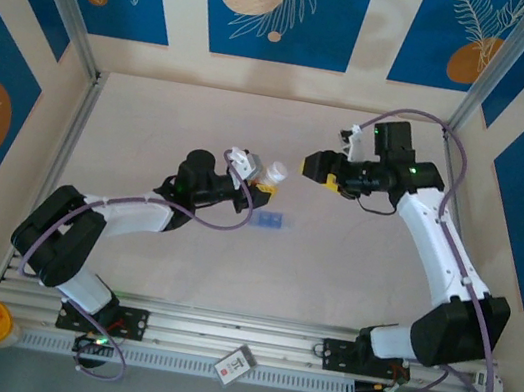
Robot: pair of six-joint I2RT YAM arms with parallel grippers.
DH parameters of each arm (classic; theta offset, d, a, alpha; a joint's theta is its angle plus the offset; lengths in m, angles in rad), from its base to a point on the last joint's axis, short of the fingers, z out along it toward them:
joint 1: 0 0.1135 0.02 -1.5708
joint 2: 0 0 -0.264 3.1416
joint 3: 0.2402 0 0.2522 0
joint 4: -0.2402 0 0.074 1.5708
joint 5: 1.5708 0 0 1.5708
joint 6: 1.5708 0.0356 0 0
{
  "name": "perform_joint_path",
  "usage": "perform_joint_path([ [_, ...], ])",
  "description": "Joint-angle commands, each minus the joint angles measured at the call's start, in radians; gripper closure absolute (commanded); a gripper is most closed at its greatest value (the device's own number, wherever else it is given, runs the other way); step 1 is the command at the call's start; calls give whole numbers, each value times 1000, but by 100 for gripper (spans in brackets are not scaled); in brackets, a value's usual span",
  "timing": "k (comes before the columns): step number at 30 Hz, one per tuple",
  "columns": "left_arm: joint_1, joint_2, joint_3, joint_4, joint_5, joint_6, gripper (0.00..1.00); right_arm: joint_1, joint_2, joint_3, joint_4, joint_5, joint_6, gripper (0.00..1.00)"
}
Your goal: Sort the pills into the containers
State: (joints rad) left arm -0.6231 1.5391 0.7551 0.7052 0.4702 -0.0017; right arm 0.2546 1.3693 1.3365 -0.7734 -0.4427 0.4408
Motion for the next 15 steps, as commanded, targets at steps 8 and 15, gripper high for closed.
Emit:
perform_joint_path([
  [8, 5, -33, 68, -180, -2, 35, 100, 105, -54, -81, 235, 155, 308, 11],
  [15, 5, -7, 73, -157, 30, 32, 100, 199, 29, 0, 212, 224, 320, 15],
])
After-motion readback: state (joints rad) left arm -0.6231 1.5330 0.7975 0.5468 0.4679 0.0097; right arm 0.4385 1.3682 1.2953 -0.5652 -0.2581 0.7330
